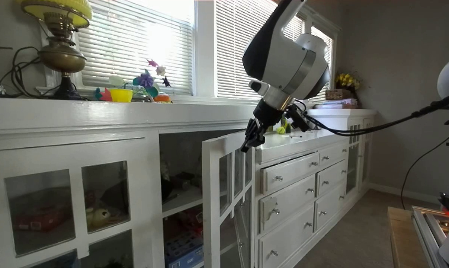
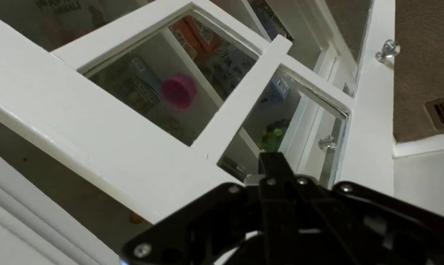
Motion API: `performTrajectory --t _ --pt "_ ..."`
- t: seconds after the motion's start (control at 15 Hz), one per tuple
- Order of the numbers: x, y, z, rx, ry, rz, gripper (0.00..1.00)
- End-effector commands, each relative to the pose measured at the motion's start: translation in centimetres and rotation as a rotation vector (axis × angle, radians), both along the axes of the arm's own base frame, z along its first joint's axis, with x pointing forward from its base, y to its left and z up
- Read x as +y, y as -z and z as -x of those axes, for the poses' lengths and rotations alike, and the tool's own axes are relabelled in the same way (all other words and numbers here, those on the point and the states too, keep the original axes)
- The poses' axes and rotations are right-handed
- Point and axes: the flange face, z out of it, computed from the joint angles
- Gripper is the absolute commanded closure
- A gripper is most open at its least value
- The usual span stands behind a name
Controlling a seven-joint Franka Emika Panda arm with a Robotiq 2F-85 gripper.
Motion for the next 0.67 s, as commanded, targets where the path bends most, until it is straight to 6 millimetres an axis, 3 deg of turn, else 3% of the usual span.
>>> performTrajectory --t 0.0,0.33,0.53,0.6 --pt "0.7 -3.0 -1.0 -0.052 -0.013 -0.048 0.99" --pt "0.9 -6.0 -2.4 -0.133 -0.021 -0.056 0.98" --pt "0.2 -5.5 -2.1 -0.120 -0.014 -0.052 0.99" --pt "-0.4 -4.3 -1.3 -0.086 0.001 -0.026 0.98"
